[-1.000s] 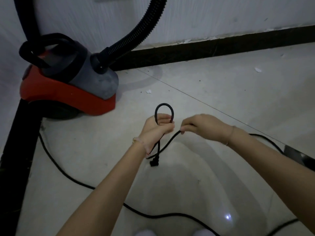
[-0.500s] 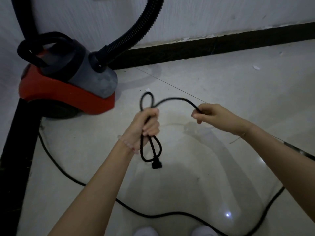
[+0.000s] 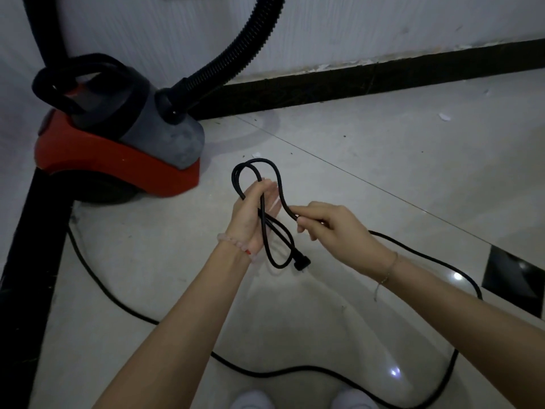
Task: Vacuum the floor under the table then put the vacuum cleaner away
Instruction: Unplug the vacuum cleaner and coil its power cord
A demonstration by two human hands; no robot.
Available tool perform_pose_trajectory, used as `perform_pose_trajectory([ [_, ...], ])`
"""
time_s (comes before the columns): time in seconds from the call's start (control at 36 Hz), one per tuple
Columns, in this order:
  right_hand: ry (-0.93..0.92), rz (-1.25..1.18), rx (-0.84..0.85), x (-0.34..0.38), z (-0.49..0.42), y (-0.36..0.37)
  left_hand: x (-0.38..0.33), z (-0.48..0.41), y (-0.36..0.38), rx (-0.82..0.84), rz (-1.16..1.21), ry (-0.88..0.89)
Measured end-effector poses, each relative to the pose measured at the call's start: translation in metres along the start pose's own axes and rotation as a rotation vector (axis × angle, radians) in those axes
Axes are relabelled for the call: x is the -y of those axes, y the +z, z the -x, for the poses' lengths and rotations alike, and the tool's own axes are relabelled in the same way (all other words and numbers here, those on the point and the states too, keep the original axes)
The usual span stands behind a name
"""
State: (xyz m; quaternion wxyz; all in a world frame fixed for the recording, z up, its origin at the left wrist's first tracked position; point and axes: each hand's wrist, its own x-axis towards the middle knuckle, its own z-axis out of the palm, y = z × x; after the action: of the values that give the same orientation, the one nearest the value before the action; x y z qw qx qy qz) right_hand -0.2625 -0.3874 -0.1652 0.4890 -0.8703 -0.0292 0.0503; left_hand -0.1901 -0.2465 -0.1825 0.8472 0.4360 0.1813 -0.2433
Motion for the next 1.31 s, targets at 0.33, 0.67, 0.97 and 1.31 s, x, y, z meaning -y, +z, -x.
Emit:
perform_pose_trajectory([
  [0.33, 0.177, -0.133, 0.352, -0.02, 0.016, 0.004, -0.042, -0.002, -0.007, 0.028, 0.42, 0.076],
  [0.67, 0.382, 0.215, 0.482, -0.079, 0.018, -0.033, -0.057, -0.002, -0.033, 0.409, 0.71, -0.29],
  [0.97, -0.02, 0.593, 0.184, -0.009, -0.02, -0.042, 0.015, 0.019, 0.009, 0.258, -0.677, 0.036],
  [1.31, 0.09, 0.11, 0.24, 0.004, -0.025, -0.062, -0.033, 0.017, 0.022, 0.42, -1.008, -0.096],
])
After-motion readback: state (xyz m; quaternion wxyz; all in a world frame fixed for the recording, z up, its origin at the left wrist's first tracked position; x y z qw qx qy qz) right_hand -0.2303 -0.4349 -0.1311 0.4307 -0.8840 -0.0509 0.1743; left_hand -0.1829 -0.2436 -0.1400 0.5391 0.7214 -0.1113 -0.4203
